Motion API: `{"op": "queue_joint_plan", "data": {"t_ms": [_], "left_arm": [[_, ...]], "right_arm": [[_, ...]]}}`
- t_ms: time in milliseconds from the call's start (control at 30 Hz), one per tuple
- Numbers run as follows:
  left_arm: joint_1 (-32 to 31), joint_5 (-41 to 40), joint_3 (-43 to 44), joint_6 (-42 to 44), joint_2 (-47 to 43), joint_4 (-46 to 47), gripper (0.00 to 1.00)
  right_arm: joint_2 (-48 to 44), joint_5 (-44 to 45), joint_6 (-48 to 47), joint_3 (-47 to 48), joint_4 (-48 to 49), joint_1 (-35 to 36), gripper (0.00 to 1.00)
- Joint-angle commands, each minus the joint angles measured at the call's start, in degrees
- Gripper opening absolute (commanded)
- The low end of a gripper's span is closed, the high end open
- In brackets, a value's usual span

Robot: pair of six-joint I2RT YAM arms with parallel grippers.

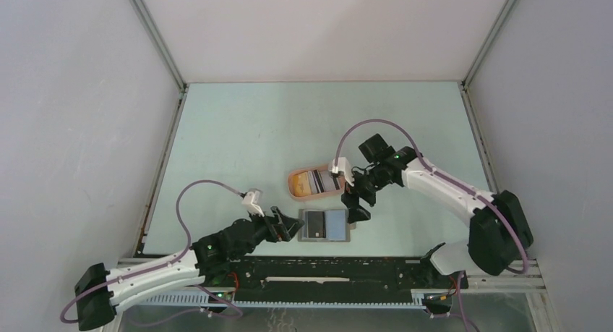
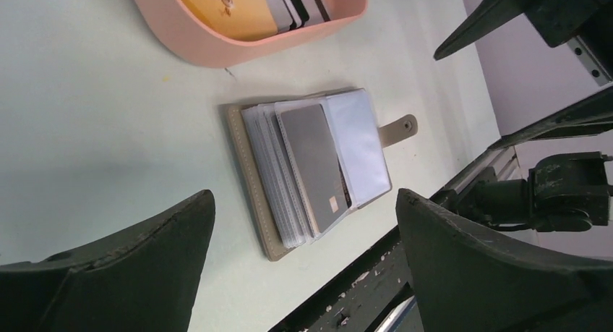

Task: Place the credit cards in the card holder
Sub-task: Close the card holder at the center of the board.

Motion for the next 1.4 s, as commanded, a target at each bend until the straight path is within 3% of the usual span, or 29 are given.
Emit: {"op": "queue_joint_plan", "data": {"t_ms": [0, 233, 433, 600, 767, 867, 1067, 1233, 1367], "left_arm": [[0.5, 1.3, -0.8, -2.0, 4.4, 4.1, 1.00], [0.5, 1.3, -0.3, -2.7, 12.0, 8.5, 0.99], [0.5, 1.4, -0.6, -3.1, 13.3, 9.9, 0.97], [0.6, 1.5, -0.8, -3.5, 12.7, 10.2, 0.95], [0.5, 1.9, -0.8, -3.3, 13.3, 10.9, 0.95], [0.6, 2.4, -0.8, -3.0, 14.2, 11.7, 0.95], [0.6, 3.8, -0.8, -2.8, 17.6, 16.0, 0.96], [0.6, 5.0, -0.4, -2.7, 21.9, 20.8, 0.96], [0.6, 5.1, 0.7, -2.4, 25.4, 22.3, 0.86]], "right_arm": [[4.8, 6.7, 11.2, 1.2, -2.3, -2.0, 0.91], [12.6, 15.3, 16.4, 0.8, -0.7, 1.0, 0.85], [16.5, 16.1, 18.0, 1.3, -0.9, 3.9, 0.73], [18.0, 18.0, 19.4, 1.9, -0.8, 3.4, 0.50], [16.1, 20.4, 19.9, 1.9, 0.1, 1.3, 0.16], [14.6, 21.2, 19.8, 1.9, 0.3, -0.3, 0.05], [11.2, 23.5, 17.4, 1.9, 0.7, -2.5, 0.00], [6.0, 19.1, 15.4, 2.9, -0.2, -4.6, 0.00], [3.4, 11.5, 14.2, 4.3, -2.5, -4.7, 0.00]]}}
